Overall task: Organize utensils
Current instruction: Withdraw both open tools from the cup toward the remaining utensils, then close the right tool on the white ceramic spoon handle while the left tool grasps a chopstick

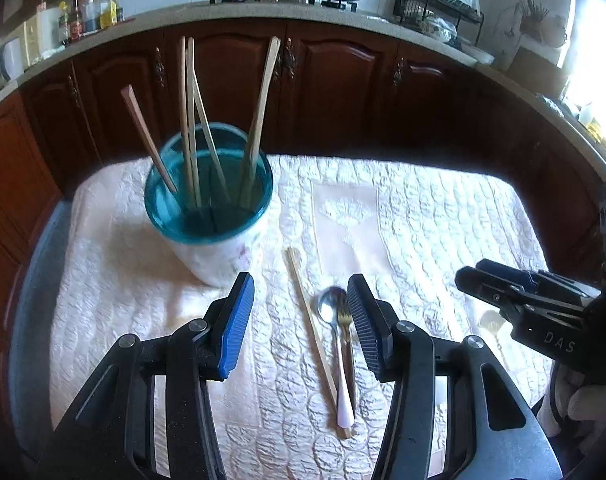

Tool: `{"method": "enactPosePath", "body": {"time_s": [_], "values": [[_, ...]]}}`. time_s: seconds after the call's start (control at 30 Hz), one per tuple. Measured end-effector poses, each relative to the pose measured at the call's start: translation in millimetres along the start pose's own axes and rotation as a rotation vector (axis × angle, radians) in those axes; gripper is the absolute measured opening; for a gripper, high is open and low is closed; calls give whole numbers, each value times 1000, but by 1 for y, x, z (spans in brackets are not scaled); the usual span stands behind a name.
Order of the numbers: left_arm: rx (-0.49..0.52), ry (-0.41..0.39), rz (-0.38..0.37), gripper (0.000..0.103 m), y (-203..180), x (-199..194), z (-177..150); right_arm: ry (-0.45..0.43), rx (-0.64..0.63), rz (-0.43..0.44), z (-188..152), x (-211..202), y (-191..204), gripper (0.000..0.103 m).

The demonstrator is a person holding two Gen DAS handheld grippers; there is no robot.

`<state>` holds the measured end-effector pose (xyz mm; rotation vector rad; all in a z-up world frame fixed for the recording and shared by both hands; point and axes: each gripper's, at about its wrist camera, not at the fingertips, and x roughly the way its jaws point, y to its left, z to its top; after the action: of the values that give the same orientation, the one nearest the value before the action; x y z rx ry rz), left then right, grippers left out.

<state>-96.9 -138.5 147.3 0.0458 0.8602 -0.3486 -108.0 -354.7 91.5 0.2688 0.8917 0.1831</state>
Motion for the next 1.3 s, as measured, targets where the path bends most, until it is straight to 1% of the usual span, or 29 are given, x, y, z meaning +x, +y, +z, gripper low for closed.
{"method": "enactPosePath", "body": {"time_s": [0.13, 0.27, 0.4, 0.57, 0.67, 0.73, 0.8, 0.87, 0.97, 1.0, 1.07, 1.13, 1.17, 1.2, 1.3], "values": [[-12, 46, -9, 48, 5, 15, -12, 52, 22, -13, -19, 14, -14, 38], [-14, 98, -8, 48, 8, 33, -27, 121, 1, -15, -37, 35, -17, 38], [-35, 147, -14, 48, 12, 53, -36, 171, -15, 12, -46, 55, -14, 38], [-38, 180, -23, 48, 14, 71, -42, 216, -63, 5, -54, 77, -5, 37], [-34, 201, -29, 48, 11, 82, -44, 235, -96, -4, -57, 90, 1, 34], [-33, 222, -33, 48, 9, 93, -47, 228, -126, -19, -57, 95, 4, 29], [-34, 240, -36, 48, 7, 103, -47, 212, -138, -28, -57, 97, 4, 19], [-37, 257, -39, 48, 6, 111, -48, 201, -121, -33, -55, 98, -1, 12], [-41, 277, -51, 47, 3, 121, -49, 189, -67, -36, -49, 97, -16, 12], [-38, 278, -55, 46, 2, 124, -49, 188, -56, -37, -49, 95, -21, 12], [-27, 272, -53, 39, -1, 128, -49, 191, -31, -33, -48, 91, -30, 12], [-15, 269, -46, 21, -3, 129, -49, 194, -8, -21, -48, 87, -37, 12], [-13, 267, -52, 16, -3, 129, -49, 198, 8, -11, -49, 85, -41, 12], [-24, 275, -78, 9, -2, 129, -49, 200, 16, -5, -49, 83, -43, 12], [-44, 286, -99, 9, 4, 126, -52, 208, 20, -1, -55, 76, -47, 12]]}}
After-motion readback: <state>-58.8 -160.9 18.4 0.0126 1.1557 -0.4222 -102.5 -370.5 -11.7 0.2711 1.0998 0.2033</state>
